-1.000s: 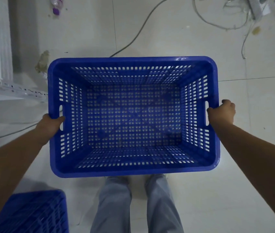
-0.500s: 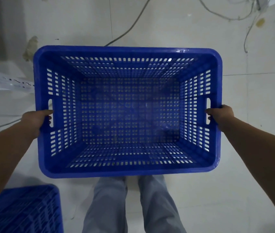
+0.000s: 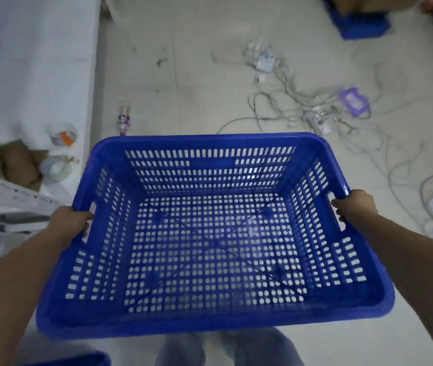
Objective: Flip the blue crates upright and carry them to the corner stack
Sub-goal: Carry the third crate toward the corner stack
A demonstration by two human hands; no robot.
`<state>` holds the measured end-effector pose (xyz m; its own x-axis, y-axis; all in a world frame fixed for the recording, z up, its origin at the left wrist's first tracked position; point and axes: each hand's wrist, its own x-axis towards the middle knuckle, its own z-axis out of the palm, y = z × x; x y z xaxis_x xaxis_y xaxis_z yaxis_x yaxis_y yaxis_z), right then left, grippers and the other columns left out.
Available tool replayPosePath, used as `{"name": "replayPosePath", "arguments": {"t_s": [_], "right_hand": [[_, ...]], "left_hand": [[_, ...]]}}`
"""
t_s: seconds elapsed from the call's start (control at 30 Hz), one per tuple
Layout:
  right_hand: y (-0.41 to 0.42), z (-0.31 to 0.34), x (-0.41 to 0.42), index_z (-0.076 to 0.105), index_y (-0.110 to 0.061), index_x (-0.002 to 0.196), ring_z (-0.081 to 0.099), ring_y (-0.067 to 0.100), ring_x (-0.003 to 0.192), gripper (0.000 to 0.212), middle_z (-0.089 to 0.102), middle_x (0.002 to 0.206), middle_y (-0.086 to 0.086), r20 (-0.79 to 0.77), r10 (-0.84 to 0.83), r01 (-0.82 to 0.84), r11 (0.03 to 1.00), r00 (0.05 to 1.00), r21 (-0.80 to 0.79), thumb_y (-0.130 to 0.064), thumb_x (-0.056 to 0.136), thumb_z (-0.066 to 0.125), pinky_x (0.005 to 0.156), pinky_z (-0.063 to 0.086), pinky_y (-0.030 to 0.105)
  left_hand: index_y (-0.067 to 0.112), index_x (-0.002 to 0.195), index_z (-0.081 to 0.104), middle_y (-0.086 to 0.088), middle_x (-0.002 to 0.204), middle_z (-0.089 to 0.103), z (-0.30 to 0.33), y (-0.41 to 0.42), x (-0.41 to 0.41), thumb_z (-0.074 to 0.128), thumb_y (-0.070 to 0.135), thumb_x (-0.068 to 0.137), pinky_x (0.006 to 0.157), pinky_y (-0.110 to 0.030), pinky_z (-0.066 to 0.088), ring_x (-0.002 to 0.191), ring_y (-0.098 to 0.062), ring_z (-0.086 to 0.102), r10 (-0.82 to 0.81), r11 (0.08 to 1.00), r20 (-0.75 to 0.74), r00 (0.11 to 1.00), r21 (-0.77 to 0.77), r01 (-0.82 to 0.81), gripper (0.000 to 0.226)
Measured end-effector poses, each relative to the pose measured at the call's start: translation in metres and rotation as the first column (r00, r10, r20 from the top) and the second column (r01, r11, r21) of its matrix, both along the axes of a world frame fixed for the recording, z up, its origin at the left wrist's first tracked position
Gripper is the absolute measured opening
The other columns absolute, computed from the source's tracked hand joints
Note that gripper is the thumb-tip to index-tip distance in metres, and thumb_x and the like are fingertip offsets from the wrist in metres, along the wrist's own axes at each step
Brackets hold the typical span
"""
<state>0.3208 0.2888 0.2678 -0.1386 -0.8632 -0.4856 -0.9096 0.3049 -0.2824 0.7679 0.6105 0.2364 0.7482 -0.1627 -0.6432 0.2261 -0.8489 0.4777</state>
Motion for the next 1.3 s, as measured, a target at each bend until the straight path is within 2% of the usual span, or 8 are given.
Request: {"name": "replayPosePath", "arguments": {"t_s": [0.23,0.37,0.47,0.63,0.7,0.83,0.97,1.3], "right_hand": [[0.016,0.178,-0.004,0.059,-0.001,0.09,0.069,0.033,0.069,0.015,0.069,0.079,0.018,0.036,0.06,-0.053,0.983,0.998,-0.176,-0.015,0.083,0.062,0.076,0.058,0.045],[0.022,0.239,0.004,0.057,-0.008,0.071,0.068,0.031,0.065,0.014,0.067,0.069,0.013,0.073,0.125,-0.102,0.96,0.989,-0.261,-0.016,0.083,0.061,0.073,0.058,0.042],[0.018,0.268,0.009,0.063,-0.004,0.086,0.068,0.034,0.069,0.018,0.069,0.073,0.016,0.11,0.178,-0.144,0.953,0.978,-0.267,-0.021,0.081,0.063,0.075,0.058,0.045],[0.022,0.313,0.019,0.057,-0.004,0.084,0.06,0.027,0.062,0.016,0.064,0.075,0.014,0.136,0.317,-0.264,0.914,0.939,-0.307,-0.02,0.085,0.06,0.056,0.045,0.029],[0.018,0.322,0.023,0.056,-0.006,0.08,0.059,0.027,0.061,0.017,0.061,0.071,0.012,0.147,0.374,-0.319,0.899,0.916,-0.302,-0.021,0.086,0.059,0.053,0.043,0.029],[0.009,0.33,0.023,0.058,-0.007,0.081,0.066,0.033,0.07,0.015,0.067,0.079,0.016,0.189,0.474,-0.405,0.86,0.86,-0.311,-0.021,0.083,0.06,0.07,0.056,0.039],[0.017,0.345,0.036,0.055,-0.009,0.077,0.067,0.032,0.069,0.016,0.068,0.075,0.015,0.118,0.622,-0.558,0.758,0.774,-0.337,-0.023,0.085,0.058,0.069,0.056,0.037],[0.132,0.353,0.152,0.059,-0.007,0.08,0.069,0.036,0.072,0.013,0.069,0.076,0.018,0.147,0.883,-0.835,0.469,0.446,-0.288,-0.019,0.08,0.06,0.075,0.059,0.048]], "left_hand": [[-0.02,0.107,0.056,-0.017,0.065,0.051,0.179,0.016,0.008,0.059,0.002,0.086,0.057,-0.036,0.041,0.05,-0.027,0.043,-0.029,0.989,0.137,0.99,-0.139,0.048,0.03],[-0.005,0.064,0.052,-0.018,0.06,0.051,0.259,0.036,0.002,0.06,0.001,0.086,0.055,-0.034,0.042,0.048,-0.027,0.044,-0.002,0.985,0.214,0.977,-0.171,0.039,0.024],[-0.006,0.063,0.053,-0.02,0.057,0.051,0.297,0.057,0.005,0.059,-0.001,0.083,0.057,-0.04,0.046,0.049,-0.028,0.046,0.05,0.982,0.253,0.966,-0.191,-0.001,0.022],[-0.018,0.099,0.053,-0.016,0.05,0.048,0.338,0.093,-0.019,0.054,0.0,0.09,0.059,-0.039,0.042,0.043,-0.027,0.044,0.115,0.971,0.26,0.959,-0.231,-0.054,0.02],[-0.019,0.094,0.055,-0.016,0.049,0.05,0.347,0.108,-0.043,0.053,0.0,0.091,0.057,-0.037,0.043,0.044,-0.028,0.047,0.191,0.967,0.301,0.934,-0.223,-0.126,0.019],[-0.013,0.076,0.06,-0.02,0.059,0.056,0.356,0.145,-0.089,0.062,0.003,0.087,0.074,-0.047,0.052,0.056,-0.031,0.052,0.339,0.936,0.348,0.874,-0.214,-0.278,0.02],[-0.016,0.1,0.059,-0.021,0.065,0.054,0.356,0.199,-0.133,0.064,0.002,0.084,0.066,-0.045,0.049,0.055,-0.029,0.048,0.437,0.897,0.321,0.84,-0.225,-0.381,0.025],[-0.014,0.085,0.062,-0.019,0.056,0.056,0.369,0.389,-0.265,0.064,0.001,0.079,0.054,-0.036,0.046,0.049,-0.026,0.05,0.767,0.634,0.337,0.547,-0.261,-0.728,0.017]]}}
